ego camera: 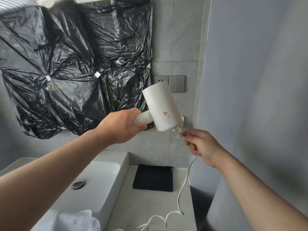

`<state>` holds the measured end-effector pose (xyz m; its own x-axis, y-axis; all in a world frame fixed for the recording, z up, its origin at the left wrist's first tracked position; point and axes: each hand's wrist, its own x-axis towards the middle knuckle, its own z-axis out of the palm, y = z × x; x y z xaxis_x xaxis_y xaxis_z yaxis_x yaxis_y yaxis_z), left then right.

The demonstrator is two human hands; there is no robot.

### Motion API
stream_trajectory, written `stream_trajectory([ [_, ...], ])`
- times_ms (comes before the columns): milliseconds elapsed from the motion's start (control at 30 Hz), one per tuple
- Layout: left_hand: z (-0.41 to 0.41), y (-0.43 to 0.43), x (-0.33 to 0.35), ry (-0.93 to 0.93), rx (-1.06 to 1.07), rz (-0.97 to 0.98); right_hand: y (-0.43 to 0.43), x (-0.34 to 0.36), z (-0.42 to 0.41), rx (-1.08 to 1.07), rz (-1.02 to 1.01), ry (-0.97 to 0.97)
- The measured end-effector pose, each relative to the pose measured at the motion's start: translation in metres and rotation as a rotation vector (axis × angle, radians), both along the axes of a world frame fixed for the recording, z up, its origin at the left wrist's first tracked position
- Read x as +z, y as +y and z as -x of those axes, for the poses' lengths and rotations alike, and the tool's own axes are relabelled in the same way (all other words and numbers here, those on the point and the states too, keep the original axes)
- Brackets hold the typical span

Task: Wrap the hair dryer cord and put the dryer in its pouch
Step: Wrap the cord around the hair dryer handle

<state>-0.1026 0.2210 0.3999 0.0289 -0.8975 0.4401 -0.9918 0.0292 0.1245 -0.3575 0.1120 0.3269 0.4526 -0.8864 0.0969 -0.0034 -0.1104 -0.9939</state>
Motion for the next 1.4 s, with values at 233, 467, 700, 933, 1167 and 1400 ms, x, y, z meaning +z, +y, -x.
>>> stream_trajectory([
  [233,0.002,-0.016,0.000,-0.132,0.232,0.011,0.034,0.009,-0.022,0.033,0.436,0.411],
  [467,0.006,-0.012,-0.011,-0.361,0.173,-0.151,0.044,0.046,-0.022,-0.006,0.729,0.566],
  [700,0.016,-0.005,-0.024,-0.647,-0.089,-0.194,0.036,0.062,-0.024,-0.036,0.905,0.584],
  [933,-0.003,-0.008,-0.027,-0.680,-0.378,0.008,0.023,0.069,-0.024,-0.056,0.772,0.456],
  [1167,-0.004,0.000,-0.030,-0.695,-0.510,0.221,0.014,0.067,-0.018,0.101,0.452,0.220],
  [1400,0.006,0.008,-0.021,-0.588,-0.450,0.326,0.007,0.056,-0.015,0.302,0.234,0.063],
])
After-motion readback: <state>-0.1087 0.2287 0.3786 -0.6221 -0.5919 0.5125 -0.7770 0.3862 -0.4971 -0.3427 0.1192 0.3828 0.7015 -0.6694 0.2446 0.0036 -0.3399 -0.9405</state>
